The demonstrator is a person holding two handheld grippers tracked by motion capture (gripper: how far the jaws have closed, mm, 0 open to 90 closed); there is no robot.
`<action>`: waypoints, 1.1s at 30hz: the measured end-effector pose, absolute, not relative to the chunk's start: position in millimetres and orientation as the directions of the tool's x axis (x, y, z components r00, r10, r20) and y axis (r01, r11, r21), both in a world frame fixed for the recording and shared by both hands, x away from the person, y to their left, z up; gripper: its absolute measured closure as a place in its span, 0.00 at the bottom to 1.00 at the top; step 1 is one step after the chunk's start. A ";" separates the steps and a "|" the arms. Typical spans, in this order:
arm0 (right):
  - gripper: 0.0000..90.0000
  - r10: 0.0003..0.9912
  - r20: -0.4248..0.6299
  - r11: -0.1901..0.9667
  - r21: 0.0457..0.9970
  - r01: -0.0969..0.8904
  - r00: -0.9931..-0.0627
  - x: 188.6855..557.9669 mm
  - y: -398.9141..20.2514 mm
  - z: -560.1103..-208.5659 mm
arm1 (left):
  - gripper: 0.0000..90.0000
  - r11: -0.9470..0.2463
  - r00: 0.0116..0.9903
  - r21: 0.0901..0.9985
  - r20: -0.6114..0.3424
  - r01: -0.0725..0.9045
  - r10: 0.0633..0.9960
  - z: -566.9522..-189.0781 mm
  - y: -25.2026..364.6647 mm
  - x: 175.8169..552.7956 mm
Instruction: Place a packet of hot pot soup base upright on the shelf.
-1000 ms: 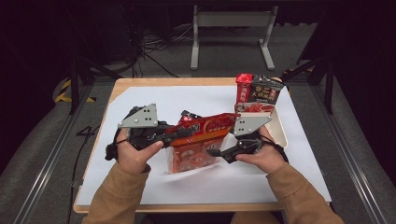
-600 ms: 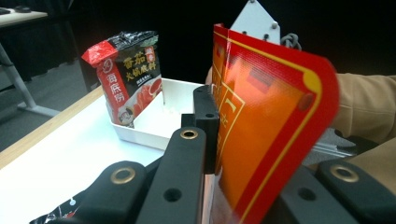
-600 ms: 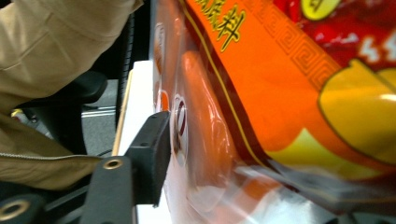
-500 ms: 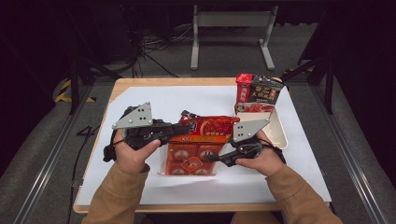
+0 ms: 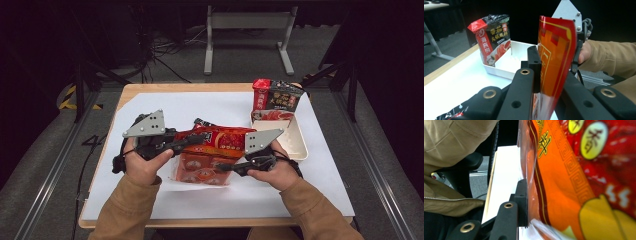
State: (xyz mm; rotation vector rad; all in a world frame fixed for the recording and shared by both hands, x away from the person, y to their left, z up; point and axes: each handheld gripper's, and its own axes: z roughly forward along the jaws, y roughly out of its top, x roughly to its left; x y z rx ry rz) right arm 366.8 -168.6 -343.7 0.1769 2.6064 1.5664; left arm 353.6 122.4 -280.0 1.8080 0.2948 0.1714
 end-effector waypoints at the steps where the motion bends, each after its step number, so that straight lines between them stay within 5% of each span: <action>1: 0.78 0.148 -0.016 0.469 0.881 0.056 -0.989 367.0 -169.0 -342.8 | 1.00 -0.233 0.956 0.966 -0.039 0.110 0.291 -280.1 122.6 353.7; 13: 0.78 0.148 0.019 0.495 0.864 0.091 -0.989 366.8 -177.8 -328.9 | 0.96 -0.243 0.951 0.961 -0.053 0.131 0.304 -281.9 124.1 353.6; 17: 0.78 0.156 0.023 0.503 0.858 0.100 -0.988 367.7 -180.9 -324.7 | 0.85 -0.239 0.940 0.961 -0.055 0.142 0.337 -283.0 125.7 354.2; 22: 0.78 0.187 0.033 0.496 0.860 0.124 -0.982 369.9 -188.1 -318.9 | 0.60 -0.224 0.923 0.963 -0.057 0.152 0.381 -284.7 129.1 356.8; 33: 0.78 0.255 0.026 0.478 0.866 0.150 -0.966 375.7 -205.9 -298.3 | 0.39 -0.267 0.903 0.945 -0.060 0.188 0.426 -293.4 133.0 366.2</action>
